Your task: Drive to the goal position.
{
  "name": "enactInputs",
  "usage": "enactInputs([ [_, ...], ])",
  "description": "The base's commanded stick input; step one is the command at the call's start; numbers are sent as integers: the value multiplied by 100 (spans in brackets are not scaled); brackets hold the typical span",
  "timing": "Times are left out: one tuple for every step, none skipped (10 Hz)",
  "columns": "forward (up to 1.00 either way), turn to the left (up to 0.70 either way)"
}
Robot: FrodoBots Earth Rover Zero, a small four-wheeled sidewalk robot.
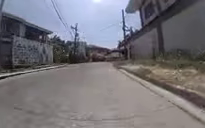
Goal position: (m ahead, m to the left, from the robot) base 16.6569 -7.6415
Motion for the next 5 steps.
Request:
enactInputs([
  [100,6],
  [100,6],
  [100,6],
  [100,6],
  [100,6],
])
